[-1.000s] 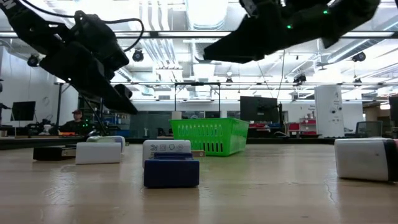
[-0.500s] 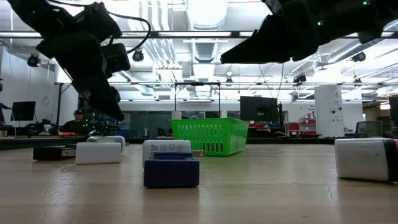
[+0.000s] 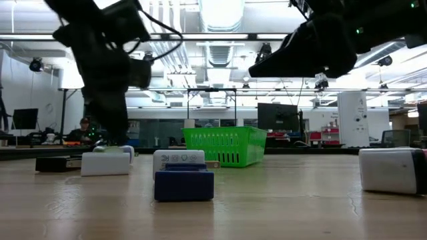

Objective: Pick & Place Office items
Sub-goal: Put the small purple charger adapter into the blue bin

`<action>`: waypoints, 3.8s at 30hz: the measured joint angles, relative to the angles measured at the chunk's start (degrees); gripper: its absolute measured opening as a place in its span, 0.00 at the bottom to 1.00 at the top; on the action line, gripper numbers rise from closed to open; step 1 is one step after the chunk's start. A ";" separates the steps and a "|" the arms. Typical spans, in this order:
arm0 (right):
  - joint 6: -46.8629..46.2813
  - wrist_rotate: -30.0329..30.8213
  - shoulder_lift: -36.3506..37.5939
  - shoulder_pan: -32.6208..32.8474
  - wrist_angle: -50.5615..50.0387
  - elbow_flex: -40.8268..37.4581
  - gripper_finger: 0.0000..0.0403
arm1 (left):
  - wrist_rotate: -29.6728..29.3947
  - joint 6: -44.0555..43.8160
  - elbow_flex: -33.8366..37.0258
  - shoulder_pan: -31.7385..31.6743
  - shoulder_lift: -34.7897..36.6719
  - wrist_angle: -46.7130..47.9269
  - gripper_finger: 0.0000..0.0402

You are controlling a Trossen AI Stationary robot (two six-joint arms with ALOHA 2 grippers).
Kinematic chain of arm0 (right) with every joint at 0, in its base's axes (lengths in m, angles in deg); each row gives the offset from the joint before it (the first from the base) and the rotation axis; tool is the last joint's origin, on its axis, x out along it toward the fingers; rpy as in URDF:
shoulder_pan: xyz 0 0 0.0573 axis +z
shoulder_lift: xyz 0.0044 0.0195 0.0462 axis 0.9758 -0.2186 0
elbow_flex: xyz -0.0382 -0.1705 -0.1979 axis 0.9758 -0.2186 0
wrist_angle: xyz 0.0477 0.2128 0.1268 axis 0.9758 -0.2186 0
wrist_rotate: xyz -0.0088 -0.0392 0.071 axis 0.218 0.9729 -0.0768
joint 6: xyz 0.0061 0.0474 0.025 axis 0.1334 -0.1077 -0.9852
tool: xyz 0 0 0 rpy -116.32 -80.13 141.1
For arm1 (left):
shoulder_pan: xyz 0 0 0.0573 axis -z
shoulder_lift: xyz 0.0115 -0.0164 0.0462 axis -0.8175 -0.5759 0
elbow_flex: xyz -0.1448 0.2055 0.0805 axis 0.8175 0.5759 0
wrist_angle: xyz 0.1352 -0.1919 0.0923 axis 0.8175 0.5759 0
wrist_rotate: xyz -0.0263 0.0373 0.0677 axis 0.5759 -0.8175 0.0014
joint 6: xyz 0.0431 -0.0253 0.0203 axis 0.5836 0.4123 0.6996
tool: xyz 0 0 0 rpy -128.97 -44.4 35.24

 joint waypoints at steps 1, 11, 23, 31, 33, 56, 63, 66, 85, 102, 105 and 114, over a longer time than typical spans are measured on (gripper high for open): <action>-0.03 -0.01 0.00 0.03 0.01 -0.09 0.65 | -0.54 -0.23 -1.36 0.05 -1.49 1.49 0.83; -0.66 -0.02 0.00 0.03 0.52 -0.86 0.64 | -2.96 -1.93 -10.31 0.42 -11.67 9.83 0.83; -0.42 -0.04 0.00 0.03 1.79 -1.12 0.65 | -3.79 -5.42 -9.94 1.29 -14.80 10.05 0.81; -0.48 -0.07 0.00 0.03 1.97 -1.12 0.65 | -4.45 -7.48 -9.92 1.66 -14.83 10.03 0.71; -0.49 -0.07 0.00 0.03 1.95 -1.12 0.65 | -4.62 -7.47 -9.90 1.83 -14.85 10.02 0.65; -0.64 -0.15 0.00 0.03 1.95 -1.12 0.62 | -4.73 1.23 -9.77 2.53 -14.85 9.88 0.31; -0.63 -0.20 0.00 -0.01 1.97 -1.12 0.61 | -4.38 6.33 -8.78 2.61 -14.45 6.64 0.31; -0.63 -0.20 0.00 -0.01 2.01 -1.12 0.61 | -4.43 9.07 -7.37 2.61 -13.54 1.30 0.31; 0.68 -0.52 0.00 -0.01 4.95 -1.14 0.60 | -9.41 17.47 15.82 1.06 6.34 -35.75 0.31; 5.40 -9.75 -5.16 -2.34 24.01 -2.12 0.58 | -5.04 35.59 25.66 -5.18 9.17 -64.98 0.31; 6.94 -12.27 -7.06 -3.63 27.35 -2.10 0.58 | -3.61 37.78 25.66 -6.24 9.06 -67.12 0.31; 8.23 -26.24 -8.51 -8.52 30.38 -2.40 0.58 | 2.92 39.99 25.64 -10.36 3.95 -77.37 0.31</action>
